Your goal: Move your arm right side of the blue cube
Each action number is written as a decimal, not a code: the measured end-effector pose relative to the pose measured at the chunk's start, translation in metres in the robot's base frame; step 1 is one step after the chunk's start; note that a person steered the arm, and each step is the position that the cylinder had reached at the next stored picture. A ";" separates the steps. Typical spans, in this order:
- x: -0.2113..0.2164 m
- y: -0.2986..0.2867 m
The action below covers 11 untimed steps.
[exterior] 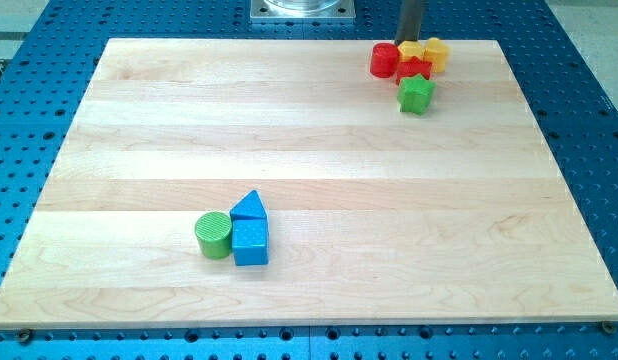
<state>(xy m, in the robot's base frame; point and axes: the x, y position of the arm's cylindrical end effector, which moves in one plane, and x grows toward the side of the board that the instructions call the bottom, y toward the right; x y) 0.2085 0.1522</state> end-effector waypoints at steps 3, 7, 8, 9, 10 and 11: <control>0.005 -0.097; 0.035 -0.127; 0.048 -0.128; 0.122 -0.130; 0.245 -0.119; 0.368 -0.113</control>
